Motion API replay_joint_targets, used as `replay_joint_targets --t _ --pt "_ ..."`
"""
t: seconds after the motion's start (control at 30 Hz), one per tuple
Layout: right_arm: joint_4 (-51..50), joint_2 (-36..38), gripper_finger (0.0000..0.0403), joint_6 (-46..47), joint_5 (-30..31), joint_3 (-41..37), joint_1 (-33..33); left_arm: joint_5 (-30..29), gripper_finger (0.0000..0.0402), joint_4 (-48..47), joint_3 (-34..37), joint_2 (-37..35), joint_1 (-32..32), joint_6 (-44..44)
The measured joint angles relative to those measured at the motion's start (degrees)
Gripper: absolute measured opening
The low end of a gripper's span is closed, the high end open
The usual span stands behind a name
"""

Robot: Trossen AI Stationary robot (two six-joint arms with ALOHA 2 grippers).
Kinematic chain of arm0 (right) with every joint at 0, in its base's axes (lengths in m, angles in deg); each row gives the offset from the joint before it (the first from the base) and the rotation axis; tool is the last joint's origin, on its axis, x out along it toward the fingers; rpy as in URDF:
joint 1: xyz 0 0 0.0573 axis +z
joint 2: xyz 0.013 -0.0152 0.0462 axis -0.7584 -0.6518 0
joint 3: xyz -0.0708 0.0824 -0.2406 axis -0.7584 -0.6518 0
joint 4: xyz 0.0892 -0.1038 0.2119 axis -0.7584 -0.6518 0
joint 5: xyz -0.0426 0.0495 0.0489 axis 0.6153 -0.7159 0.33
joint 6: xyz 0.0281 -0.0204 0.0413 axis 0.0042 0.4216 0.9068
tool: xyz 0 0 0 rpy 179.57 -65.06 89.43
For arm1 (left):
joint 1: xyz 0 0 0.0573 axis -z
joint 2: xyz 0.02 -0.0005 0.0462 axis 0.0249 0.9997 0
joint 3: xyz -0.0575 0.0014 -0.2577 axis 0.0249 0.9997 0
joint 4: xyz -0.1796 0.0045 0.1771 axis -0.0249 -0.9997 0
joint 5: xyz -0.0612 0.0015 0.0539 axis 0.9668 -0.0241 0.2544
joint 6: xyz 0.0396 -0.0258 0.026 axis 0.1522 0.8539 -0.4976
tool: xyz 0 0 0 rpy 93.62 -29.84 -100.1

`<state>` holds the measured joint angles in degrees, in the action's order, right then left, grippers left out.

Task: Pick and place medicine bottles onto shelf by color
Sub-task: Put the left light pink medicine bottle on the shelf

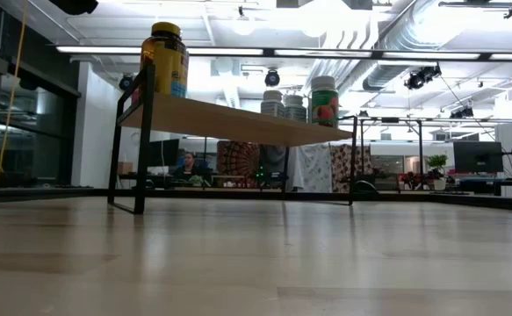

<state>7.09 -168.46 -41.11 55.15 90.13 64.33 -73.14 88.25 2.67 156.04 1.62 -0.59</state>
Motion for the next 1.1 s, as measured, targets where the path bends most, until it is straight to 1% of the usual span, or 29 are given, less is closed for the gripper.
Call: replay_joint_targets --t 0.1,0.2,0.33,0.43,0.5,0.6,0.67,0.73,0.77,0.8,0.83,0.87,0.93,0.97,1.0,1.1 --pt "0.0 1.1 0.0119 -1.7 2.8 0.0 0.1 0.2 0.0264 -0.4 0.0 -0.6 0.0 -1.4" --pt "-0.2 2.8 0.0119 -2.7 6.4 0.0 0.4 1.2 0.0277 -1.5 0.0 -2.3 0.0 -3.7" --pt "-2.8 5.9 0.0119 -4.3 10.3 0.0 1.3 1.9 0.0284 -6.9 0.0 -4.8 0.0 -6.6" --pt "-8.1 9.0 0.0119 -3.7 13.7 0.0 2.6 1.7 0.0284 -11.5 0.0 -6.8 0.1 -9.8" --pt "-14.9 11.7 0.0119 -1.5 18.0 0.0 3.6 1.6 0.0284 -14.5 0.0 -8.2 0.4 -13.2" --pt "-32.3 16.5 0.0119 7.5 24.1 0.0 5.2 0.2 0.0285 -20.6 0.0 -10.4 1.7 -19.2" --pt "-46.9 20.3 0.0119 18.0 25.8 0.0 6.3 -1.6 0.0285 -23.5 0.0 -11.5 2.9 -22.8" --pt "-62.1 24.5 0.0119 32.3 25.7 0.0 7.4 -3.9 0.0285 -26.8 0.0 -12.4 4.3 -26.2" --pt "-70.4 26.5 0.0119 40.6 24.6 0.0 8.0 -4.8 0.0285 -28.0 0.0 -12.7 5.1 -27.8" --pt "-78.2 28.6 0.0119 49.1 22.2 0.0 8.4 -5.6 0.0285 -29.3 0.0 -12.8 5.8 -29.3" --pt "-85.7 30.5 0.0119 57.6 18.6 0.0 8.6 -6.5 0.0285 -30.6 0.0 -12.8 6.5 -30.7" --pt "-92.2 32.2 0.0119 65.9 13.7 0.0 8.8 -7.3 0.0285 -32.3 0.0 -12.7 7.4 -31.7" --pt "-101.2 34.5 0.0119 79.4 3.2 0.0 8.6 -9.0 0.0285 -36.0 0.0 -12.6 8.8 -33.0" --pt "-104.5 34.9 0.0119 84.6 -1.2 0.0 8.5 -9.7 0.0285 -37.6 0.0 -12.3 9.4 -33.0" --pt "-106.9 34.9 0.0119 89.0 -4.1 0.0 8.3 -10.0 0.0285 -39.7 -0.1 -11.9 9.9 -32.8" --pt "-111.1 33.6 0.0119 96.2 -9.0 -0.1 8.4 -10.6 0.0285 -45.4 0.0 -9.9 11.2 -29.4"
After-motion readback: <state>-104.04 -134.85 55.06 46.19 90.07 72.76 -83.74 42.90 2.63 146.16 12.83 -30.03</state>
